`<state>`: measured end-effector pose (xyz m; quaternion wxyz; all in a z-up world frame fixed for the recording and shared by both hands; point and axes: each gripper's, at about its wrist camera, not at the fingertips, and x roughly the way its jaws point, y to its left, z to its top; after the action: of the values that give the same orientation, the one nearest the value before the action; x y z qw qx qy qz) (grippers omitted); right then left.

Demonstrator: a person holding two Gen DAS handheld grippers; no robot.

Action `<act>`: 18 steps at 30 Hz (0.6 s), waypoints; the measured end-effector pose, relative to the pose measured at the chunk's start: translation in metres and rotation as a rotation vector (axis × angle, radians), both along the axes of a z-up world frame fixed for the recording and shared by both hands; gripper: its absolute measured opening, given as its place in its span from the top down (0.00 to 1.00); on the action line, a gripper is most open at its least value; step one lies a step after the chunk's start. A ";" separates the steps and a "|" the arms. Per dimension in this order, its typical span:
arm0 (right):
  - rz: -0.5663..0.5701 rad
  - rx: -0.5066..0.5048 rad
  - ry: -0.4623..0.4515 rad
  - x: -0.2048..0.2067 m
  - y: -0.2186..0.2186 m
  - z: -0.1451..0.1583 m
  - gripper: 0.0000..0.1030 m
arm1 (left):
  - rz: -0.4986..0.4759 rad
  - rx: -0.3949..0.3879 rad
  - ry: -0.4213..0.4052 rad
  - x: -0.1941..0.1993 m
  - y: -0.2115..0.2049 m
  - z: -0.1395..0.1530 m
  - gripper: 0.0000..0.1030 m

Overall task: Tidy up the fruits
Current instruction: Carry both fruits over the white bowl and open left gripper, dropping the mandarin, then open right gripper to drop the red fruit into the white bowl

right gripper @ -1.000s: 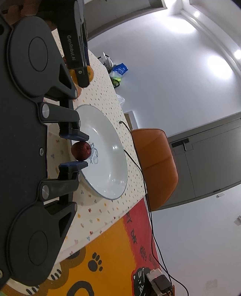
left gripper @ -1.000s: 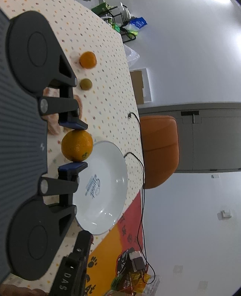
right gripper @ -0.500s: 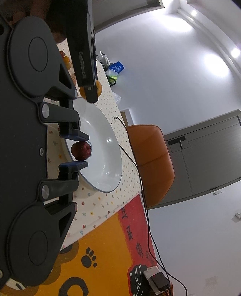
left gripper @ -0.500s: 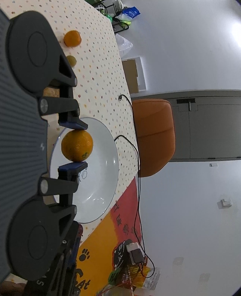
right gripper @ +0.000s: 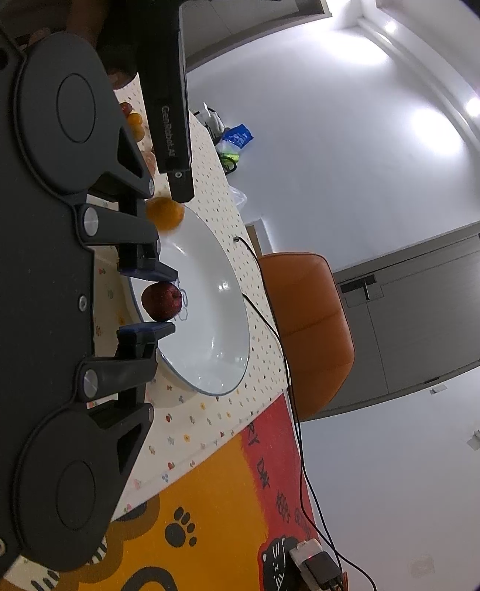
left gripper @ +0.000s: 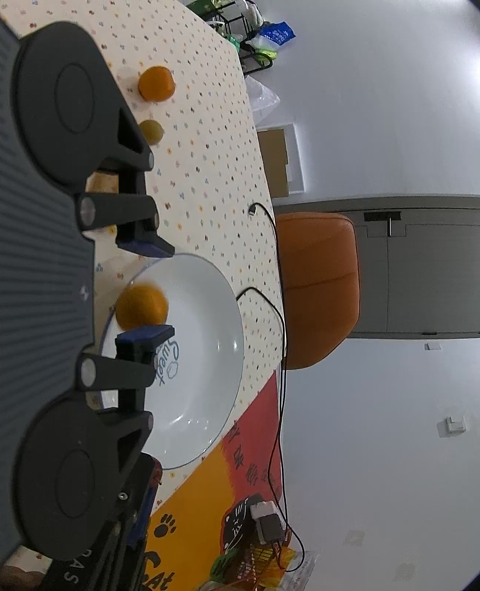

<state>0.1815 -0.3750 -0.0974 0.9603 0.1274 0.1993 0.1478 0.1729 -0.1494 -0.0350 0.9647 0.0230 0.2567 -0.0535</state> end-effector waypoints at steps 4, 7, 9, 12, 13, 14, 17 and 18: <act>0.010 -0.002 0.002 0.002 0.004 0.000 0.79 | 0.014 -0.011 0.008 -0.003 0.006 0.002 0.62; 0.017 -0.008 0.003 0.004 0.007 0.001 0.79 | 0.024 -0.015 0.011 -0.006 0.010 0.002 0.62; 0.019 -0.010 0.002 0.006 0.009 0.002 0.79 | 0.028 -0.017 0.012 -0.009 0.014 0.003 0.61; 0.026 -0.011 -0.002 0.010 0.011 0.004 0.79 | 0.040 -0.018 0.016 -0.013 0.020 0.003 0.57; 0.028 -0.013 -0.004 0.011 0.012 0.005 0.79 | 0.046 -0.017 0.016 -0.015 0.021 0.003 0.53; 0.029 -0.014 -0.005 0.012 0.014 0.005 0.79 | 0.054 -0.015 0.015 -0.017 0.024 0.003 0.52; 0.033 -0.011 -0.002 0.016 0.017 0.004 0.78 | 0.079 -0.009 0.013 -0.022 0.032 0.003 0.46; 0.038 -0.010 0.002 0.018 0.019 0.004 0.74 | 0.088 -0.008 0.012 -0.023 0.035 0.002 0.43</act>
<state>0.1997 -0.3564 -0.0939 0.9577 0.1191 0.2035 0.1648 0.1495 -0.1142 -0.0327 0.9646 0.0078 0.2632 -0.0124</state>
